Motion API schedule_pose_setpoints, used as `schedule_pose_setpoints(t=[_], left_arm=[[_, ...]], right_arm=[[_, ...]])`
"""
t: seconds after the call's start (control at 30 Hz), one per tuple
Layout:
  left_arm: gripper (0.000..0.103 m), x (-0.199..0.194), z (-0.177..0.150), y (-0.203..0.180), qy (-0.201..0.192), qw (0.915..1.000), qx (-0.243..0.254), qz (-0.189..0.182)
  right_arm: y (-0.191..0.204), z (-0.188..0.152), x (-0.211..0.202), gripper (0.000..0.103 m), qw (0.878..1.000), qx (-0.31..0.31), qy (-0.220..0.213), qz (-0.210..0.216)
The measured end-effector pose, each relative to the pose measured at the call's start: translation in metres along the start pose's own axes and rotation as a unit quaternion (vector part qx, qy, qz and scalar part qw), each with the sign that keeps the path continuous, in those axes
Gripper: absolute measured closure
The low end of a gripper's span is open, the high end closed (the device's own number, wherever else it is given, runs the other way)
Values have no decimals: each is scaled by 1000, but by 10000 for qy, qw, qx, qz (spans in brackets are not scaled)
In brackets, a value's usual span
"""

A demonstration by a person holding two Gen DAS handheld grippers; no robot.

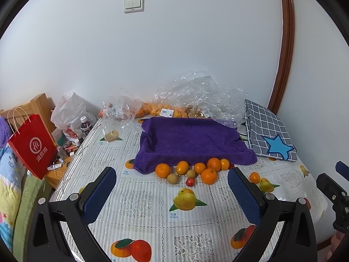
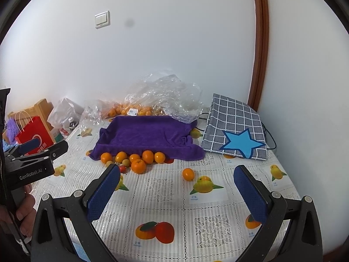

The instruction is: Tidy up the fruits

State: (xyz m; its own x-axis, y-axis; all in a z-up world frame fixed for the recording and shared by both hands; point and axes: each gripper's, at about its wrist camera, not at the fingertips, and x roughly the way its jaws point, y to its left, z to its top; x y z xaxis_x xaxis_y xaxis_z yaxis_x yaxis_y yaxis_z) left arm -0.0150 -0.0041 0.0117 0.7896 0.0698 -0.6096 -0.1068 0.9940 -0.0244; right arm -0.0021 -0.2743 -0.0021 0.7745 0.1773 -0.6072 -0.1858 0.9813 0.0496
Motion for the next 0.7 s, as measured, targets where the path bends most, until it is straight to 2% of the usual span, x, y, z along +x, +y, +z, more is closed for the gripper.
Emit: schedule_pose_setpoints(t=[0.7], left_arm=[[0, 0, 1, 5, -35, 10000, -51, 29]], right_arm=[[6, 0, 3, 1, 10000, -82, 43, -26]])
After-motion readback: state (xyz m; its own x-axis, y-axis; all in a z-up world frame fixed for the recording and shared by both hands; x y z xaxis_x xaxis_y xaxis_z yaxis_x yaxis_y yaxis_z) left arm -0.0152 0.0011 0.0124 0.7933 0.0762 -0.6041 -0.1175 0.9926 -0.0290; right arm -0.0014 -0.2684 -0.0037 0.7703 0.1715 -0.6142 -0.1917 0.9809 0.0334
